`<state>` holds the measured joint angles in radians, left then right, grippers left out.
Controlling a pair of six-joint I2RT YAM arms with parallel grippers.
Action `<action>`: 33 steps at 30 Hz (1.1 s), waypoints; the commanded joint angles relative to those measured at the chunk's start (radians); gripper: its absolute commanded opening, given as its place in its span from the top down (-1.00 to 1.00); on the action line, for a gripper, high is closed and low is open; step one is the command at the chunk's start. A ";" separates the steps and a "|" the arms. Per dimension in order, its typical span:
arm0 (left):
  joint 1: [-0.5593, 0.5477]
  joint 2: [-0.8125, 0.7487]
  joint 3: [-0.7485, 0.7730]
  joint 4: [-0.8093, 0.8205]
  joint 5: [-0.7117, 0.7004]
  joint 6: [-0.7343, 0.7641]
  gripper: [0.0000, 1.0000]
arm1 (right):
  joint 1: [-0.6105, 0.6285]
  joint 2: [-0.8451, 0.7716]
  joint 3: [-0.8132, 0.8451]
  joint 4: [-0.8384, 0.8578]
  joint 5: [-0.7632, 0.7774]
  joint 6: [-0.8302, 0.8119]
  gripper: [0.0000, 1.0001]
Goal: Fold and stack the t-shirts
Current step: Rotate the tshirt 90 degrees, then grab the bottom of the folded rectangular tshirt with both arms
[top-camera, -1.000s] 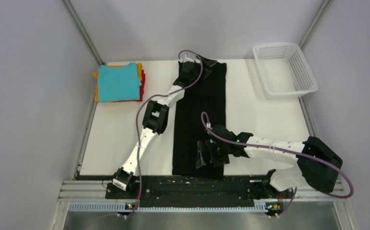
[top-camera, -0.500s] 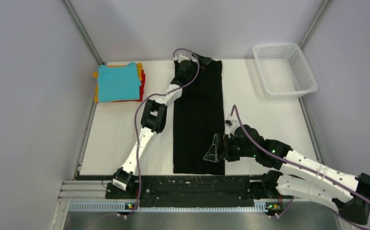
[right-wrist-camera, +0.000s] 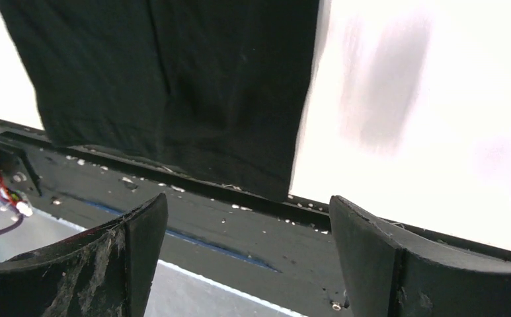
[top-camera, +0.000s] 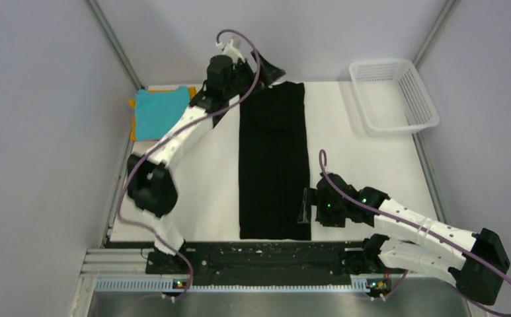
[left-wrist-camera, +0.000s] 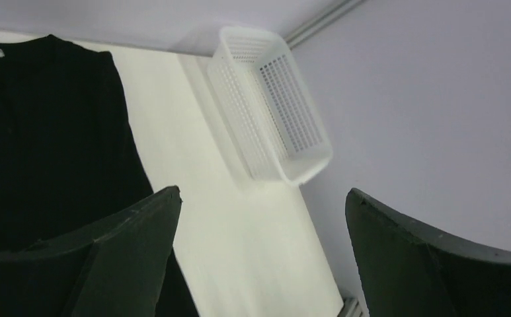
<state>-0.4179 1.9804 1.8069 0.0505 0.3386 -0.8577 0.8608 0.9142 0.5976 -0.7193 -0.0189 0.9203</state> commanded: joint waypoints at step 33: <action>-0.441 -1.180 -1.515 -0.422 -0.176 -0.313 -0.29 | 0.004 0.070 -0.265 0.272 -0.116 0.059 0.79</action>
<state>-0.8474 0.7689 0.3000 -0.4622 0.1383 -1.1587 0.8619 1.0073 0.3599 -0.4088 -0.1368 0.9657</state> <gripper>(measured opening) 0.675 0.129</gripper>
